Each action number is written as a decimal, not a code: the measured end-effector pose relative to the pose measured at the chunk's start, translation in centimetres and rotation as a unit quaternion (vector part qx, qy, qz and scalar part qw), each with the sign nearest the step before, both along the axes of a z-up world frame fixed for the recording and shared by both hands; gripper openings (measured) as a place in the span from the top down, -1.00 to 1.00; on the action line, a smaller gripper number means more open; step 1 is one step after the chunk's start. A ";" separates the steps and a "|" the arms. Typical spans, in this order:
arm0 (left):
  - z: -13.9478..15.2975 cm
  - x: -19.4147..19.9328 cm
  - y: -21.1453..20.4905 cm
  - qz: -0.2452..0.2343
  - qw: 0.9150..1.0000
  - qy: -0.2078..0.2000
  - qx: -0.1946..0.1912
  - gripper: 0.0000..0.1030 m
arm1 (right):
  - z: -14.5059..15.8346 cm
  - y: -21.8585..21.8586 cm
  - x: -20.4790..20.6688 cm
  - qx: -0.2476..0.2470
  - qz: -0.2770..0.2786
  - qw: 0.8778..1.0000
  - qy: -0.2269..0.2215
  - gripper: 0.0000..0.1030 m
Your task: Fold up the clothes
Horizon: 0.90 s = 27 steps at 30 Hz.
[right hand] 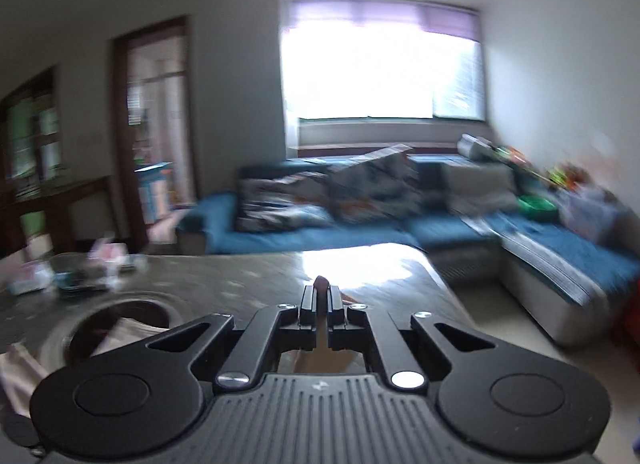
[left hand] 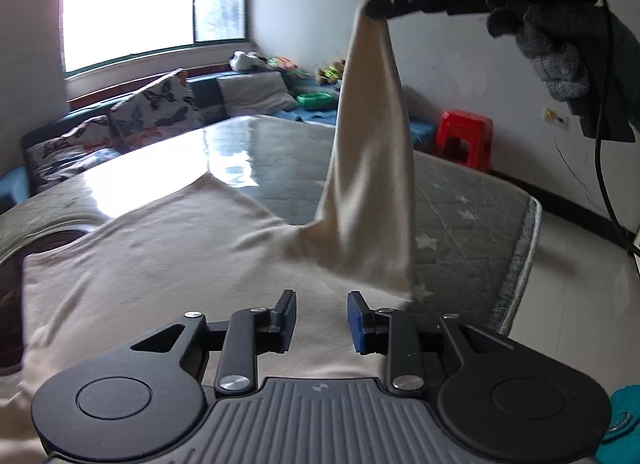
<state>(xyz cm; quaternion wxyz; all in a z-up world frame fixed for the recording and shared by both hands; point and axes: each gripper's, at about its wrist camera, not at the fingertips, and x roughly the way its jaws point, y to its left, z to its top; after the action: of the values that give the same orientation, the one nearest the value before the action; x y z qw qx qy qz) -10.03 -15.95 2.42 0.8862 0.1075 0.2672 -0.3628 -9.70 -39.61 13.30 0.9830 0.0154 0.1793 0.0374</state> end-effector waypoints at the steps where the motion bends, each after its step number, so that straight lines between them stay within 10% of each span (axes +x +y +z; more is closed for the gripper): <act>1: 0.1 0.0 0.8 0.010 1.000 -0.001 -0.002 0.32 | 0.2 1.4 0.2 -0.007 0.023 1.000 0.001 0.92; 8: 0.5 0.0 6.6 0.099 0.995 0.011 -0.019 0.30 | 1.2 11.1 1.6 -0.058 0.182 0.982 0.007 0.92; 18: 0.2 -1.0 12.1 0.177 0.984 0.024 -0.021 0.24 | -5.3 19.8 1.5 -0.083 0.335 0.932 0.112 0.82; 27: 0.8 -0.9 12.3 0.180 0.983 0.014 -0.026 0.26 | -7.3 13.0 0.2 -0.092 0.253 0.949 0.165 0.78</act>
<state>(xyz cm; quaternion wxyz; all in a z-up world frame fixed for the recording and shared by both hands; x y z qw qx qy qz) -10.96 -3.64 3.24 0.9356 0.0296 0.2854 -0.2055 -9.47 -26.58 5.99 0.8950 -0.1152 0.3399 0.2650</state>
